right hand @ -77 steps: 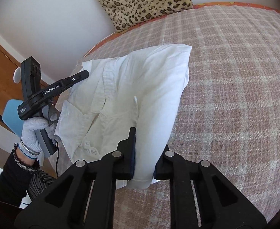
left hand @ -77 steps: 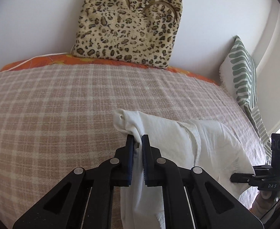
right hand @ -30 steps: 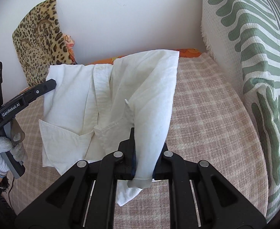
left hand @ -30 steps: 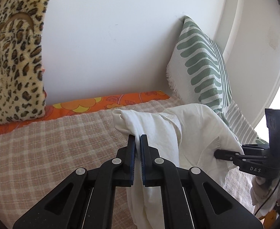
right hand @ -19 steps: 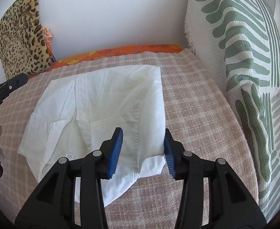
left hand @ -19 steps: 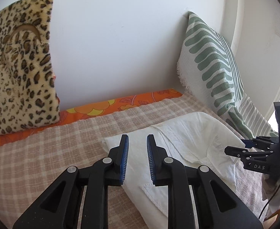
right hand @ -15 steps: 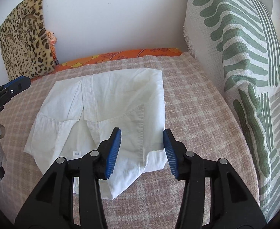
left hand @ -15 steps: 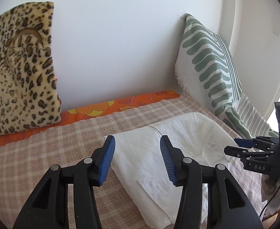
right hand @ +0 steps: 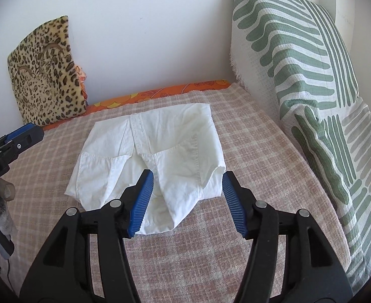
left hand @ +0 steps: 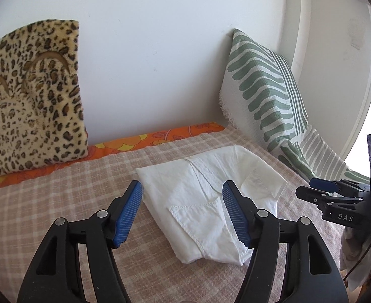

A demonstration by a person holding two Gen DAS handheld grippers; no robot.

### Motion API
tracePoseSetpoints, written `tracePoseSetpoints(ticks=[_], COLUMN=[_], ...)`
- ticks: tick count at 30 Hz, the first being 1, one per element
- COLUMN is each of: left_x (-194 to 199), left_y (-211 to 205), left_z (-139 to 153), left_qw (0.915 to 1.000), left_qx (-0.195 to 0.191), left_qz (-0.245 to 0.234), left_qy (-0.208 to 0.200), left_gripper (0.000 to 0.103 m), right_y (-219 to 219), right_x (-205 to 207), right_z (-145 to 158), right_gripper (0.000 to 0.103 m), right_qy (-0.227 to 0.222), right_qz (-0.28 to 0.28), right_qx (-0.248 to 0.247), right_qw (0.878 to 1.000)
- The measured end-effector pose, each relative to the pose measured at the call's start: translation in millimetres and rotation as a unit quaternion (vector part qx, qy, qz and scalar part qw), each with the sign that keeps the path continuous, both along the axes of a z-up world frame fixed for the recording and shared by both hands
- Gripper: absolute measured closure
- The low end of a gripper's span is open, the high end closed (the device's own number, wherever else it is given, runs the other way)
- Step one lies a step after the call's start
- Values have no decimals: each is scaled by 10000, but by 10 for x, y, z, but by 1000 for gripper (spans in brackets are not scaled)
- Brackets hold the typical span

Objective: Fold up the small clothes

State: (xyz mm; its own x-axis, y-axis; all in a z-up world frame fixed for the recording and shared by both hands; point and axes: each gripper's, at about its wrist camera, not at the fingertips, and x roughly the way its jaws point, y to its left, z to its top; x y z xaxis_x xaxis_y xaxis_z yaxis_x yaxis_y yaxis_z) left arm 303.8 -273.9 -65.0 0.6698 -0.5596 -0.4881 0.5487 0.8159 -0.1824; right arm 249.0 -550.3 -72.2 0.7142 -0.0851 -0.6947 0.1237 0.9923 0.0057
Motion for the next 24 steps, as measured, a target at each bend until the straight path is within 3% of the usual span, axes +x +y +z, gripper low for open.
tracePoseSetpoints(ticks=[7, 10, 16, 24], left_x=[-398, -535, -738, -872], left_y=[111, 143, 180, 202], left_z=[105, 130, 100, 68], left_qw=[9997, 9995, 9986, 9986], left_qx=[52, 152, 380, 434], left_qz=[43, 46, 159, 180], left_qy=[-221, -270, -327, -241], left_gripper=[23, 22, 16, 10], right_y=[183, 271, 328, 300], right_x=[-392, -521, -642, -710], right_z=[111, 139, 160, 64], right_gripper=[29, 23, 17, 17], right_qy=[-365, -476, -596, -537], right_qz=[-108, -106, -182, -278], right_qx=[-68, -129, -89, 47], right_qw=[9993, 9987, 9980, 9982])
